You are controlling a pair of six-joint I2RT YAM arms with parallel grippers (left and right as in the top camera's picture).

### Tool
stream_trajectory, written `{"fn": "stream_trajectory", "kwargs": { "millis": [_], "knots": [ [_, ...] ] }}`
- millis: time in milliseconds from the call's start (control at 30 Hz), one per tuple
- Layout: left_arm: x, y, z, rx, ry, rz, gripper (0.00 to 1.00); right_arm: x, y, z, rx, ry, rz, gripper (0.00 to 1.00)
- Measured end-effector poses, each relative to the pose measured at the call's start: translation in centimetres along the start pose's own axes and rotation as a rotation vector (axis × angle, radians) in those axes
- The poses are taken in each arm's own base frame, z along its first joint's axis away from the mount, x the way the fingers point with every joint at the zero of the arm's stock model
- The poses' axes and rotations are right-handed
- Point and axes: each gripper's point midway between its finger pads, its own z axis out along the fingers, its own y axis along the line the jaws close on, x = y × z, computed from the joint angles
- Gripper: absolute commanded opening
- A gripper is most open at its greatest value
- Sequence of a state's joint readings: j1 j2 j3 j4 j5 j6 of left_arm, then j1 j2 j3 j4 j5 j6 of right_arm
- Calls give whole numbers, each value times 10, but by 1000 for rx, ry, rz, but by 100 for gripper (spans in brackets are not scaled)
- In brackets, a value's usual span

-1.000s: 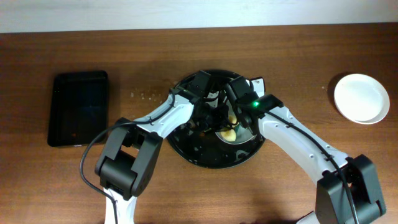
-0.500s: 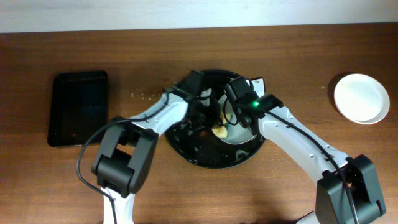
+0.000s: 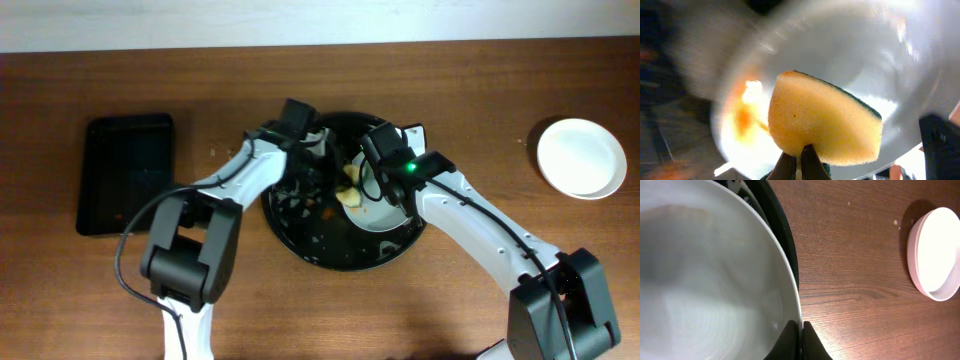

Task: Clean dirty plates on tray and stack at the side
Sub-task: 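Tilt the plate up with the right gripper while scrubbing with the sponge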

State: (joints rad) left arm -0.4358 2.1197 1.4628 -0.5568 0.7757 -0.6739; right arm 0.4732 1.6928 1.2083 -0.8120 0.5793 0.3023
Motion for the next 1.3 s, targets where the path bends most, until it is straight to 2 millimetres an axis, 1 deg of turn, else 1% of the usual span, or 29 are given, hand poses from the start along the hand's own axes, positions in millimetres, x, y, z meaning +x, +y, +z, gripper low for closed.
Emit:
{"fn": "stream_trajectory", "kwargs": {
  "millis": [33,67,133,233,333,433,500,633,733,800,900,1033,1200,1300],
  "knots": [
    [5,-4,3,5,14,7,0,0,0,0,0,0,0,4],
    [13,-9,10,8,37,23,0,0,0,0,0,0,0,4],
    [22,-15,18,5,57,42,0,0,0,0,0,0,0,4],
    [30,-18,25,-5,70,56,0,0,0,0,0,0,0,4],
    [33,-16,29,-28,68,55,0,0,0,0,0,0,0,4],
    [39,-7,35,-57,74,36,0,0,0,0,0,1,-1,4],
    [39,-3,38,-62,79,24,0,1,0,0,1,3,-3,4],
    [36,6,40,-62,89,-2,0,1,0,0,1,3,-6,4],
    [30,13,36,-73,74,-21,0,1,0,0,2,3,-10,4],
    [21,22,30,-90,45,-39,0,1,-1,0,4,2,-12,4],
    [-1,37,18,-109,-20,-70,0,0,-1,0,4,1,-12,4],
    [-11,39,15,-99,-51,-63,0,0,0,0,0,-1,-10,4],
    [-14,37,14,-85,-56,-58,0,0,0,0,1,-1,-10,4],
    [-16,32,13,-71,-57,-50,0,-1,0,0,0,-4,-8,4]
  ]
}}
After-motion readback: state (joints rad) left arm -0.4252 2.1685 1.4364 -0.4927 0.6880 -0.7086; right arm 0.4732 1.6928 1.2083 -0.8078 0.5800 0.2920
